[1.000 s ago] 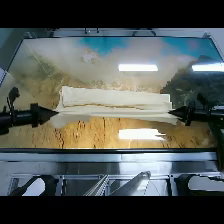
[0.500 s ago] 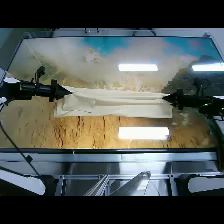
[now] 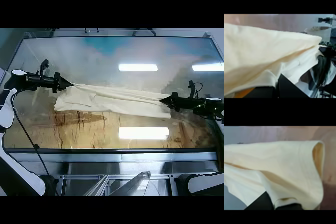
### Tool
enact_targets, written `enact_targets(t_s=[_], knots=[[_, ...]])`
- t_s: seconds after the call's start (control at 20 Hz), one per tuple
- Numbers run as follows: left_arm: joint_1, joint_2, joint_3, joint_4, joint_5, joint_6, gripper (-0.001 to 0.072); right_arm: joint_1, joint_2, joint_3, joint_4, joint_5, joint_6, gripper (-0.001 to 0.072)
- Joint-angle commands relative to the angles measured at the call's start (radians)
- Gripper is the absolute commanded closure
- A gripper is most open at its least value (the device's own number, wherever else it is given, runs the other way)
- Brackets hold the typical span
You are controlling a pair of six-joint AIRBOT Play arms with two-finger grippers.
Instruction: Fold the shirts.
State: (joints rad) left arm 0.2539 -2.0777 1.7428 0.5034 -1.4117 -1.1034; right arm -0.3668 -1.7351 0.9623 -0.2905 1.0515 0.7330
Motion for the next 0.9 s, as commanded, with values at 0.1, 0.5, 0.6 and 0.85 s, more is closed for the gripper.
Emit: enact_targets(t_s=[0.1, 0.5, 0.6, 0.85], knots=[[-0.011, -0.036, 0.091, 0.003, -0.038, -0.017, 0.0676, 0.001, -0.005, 0.001, -0.003, -0.018, -0.02, 0.0697], [0.055, -0.035, 0.222, 0.049, -0.178, -0.113, 0.0372, -0.084, -0.004, 0.087, -0.119, 0.227, 0.052, 0.0382], [0.08, -0.035, 0.295, 0.055, -0.224, -0.148, 0.0372, -0.159, 0.005, 0.158, -0.261, 0.316, 0.187, 0.0382], [0.086, 0.027, 0.237, 0.051, -0.201, -0.18, 0.0372, -0.26, 0.042, 0.224, -0.4, 0.28, 0.263, 0.0041]])
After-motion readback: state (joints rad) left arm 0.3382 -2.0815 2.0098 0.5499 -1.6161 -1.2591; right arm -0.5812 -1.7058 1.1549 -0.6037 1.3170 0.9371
